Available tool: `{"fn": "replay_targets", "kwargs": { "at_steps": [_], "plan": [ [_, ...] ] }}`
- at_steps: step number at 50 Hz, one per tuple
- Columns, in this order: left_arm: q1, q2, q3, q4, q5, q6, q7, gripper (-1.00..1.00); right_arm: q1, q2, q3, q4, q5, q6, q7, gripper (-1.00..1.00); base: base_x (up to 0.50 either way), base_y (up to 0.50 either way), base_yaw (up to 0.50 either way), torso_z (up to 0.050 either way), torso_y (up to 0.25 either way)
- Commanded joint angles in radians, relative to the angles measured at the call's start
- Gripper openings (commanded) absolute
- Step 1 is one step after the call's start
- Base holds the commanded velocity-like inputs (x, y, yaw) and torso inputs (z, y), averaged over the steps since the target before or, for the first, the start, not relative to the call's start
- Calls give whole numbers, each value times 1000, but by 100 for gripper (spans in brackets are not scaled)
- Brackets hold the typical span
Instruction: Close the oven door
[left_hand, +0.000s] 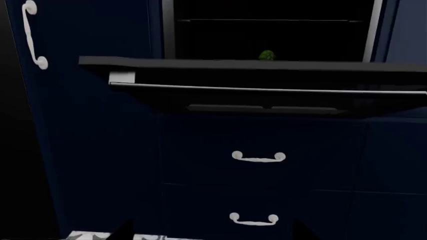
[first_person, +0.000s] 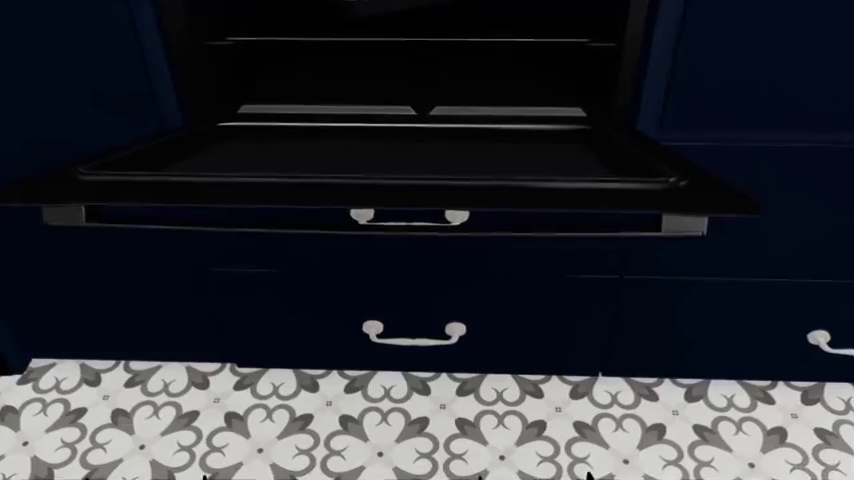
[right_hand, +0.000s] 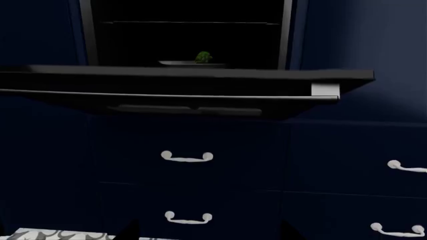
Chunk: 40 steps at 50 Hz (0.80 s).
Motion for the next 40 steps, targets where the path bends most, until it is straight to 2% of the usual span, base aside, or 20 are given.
{"fn": "replay_targets", "kwargs": {
  "at_steps": [1,4,5,6,8,40],
  "plan": [
    [0,-3,6,0,-5,3,-3,100,1,3,-4,1,5,-4,4,100,0,0,0,-28,0],
    [0,-4,7,2,-6,2,-5,100,1,4,-6,1,6,-5,5,100,0,0,0,-28,0],
    [16,-26,8,120,-15,-94,-26,100,2,4,-7,2,6,-4,5,100,0,0,0,-29,0],
    [3,-8,9,19,-7,-13,-10,100,2,5,-7,2,7,-4,5,100,0,0,0,-28,0],
    [-3,-5,10,-3,-7,2,-6,100,2,5,-8,1,8,-2,6,100,0,0,0,-29,0],
    [-10,-13,24,-6,-16,-4,-20,100,4,15,-22,-4,19,-2,17,100,0,0,0,-29,0]
  ]
}}
